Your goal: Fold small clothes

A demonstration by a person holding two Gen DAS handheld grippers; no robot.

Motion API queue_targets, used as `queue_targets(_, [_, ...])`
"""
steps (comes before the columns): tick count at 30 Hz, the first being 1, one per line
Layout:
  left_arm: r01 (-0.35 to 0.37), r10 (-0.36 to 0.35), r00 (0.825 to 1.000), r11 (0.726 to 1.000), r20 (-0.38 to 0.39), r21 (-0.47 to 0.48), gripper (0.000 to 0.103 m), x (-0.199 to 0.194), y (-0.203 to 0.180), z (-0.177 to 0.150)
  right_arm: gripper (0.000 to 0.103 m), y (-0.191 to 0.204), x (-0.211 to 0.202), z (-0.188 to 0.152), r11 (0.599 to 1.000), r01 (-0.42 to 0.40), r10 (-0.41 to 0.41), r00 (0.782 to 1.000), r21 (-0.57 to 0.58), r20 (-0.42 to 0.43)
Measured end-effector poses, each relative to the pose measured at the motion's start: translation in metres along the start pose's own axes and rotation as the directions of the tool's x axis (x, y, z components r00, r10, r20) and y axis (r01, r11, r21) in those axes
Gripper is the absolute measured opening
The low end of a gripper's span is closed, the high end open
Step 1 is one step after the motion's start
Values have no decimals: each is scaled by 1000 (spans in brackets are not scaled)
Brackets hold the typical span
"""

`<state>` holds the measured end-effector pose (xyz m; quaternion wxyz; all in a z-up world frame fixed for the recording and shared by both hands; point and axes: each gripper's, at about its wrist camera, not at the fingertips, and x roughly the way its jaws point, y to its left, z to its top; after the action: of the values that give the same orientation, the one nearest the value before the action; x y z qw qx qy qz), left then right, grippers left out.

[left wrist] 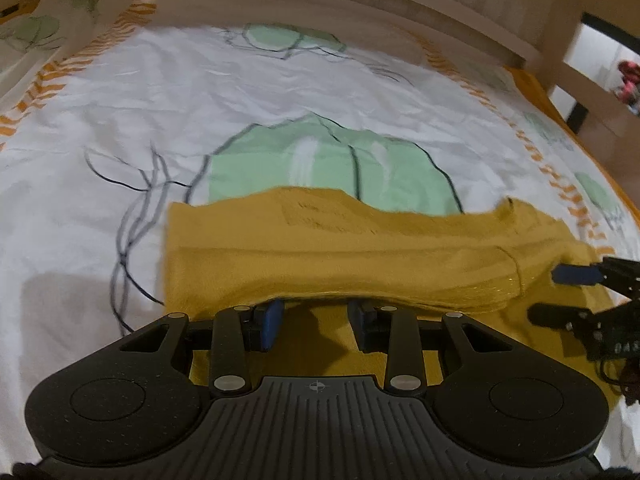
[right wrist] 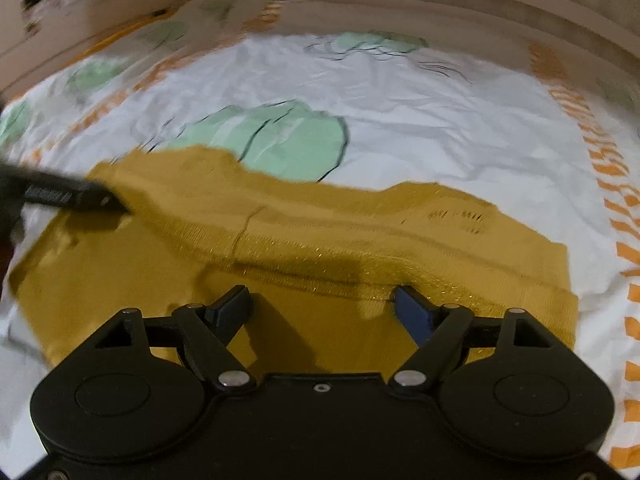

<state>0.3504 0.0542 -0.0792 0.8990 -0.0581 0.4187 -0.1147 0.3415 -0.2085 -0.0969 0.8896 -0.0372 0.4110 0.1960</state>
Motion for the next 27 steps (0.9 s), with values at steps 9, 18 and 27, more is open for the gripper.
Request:
queue_targets(9, [-67,71,997,976,15,-205,34,-4,45,11,82,-21,28,27,983,66,-72,997,170,31])
queue_targets(18, [-92,98,995,972,17,-217,34,-11,49,17,82,-37,22,34,954,97,-127,988,285,91])
queue_targets(27, [-101,107,994,965,9,-241,34,-13,52,18,82,-2,-14,5,990,102,-108,993,101,53])
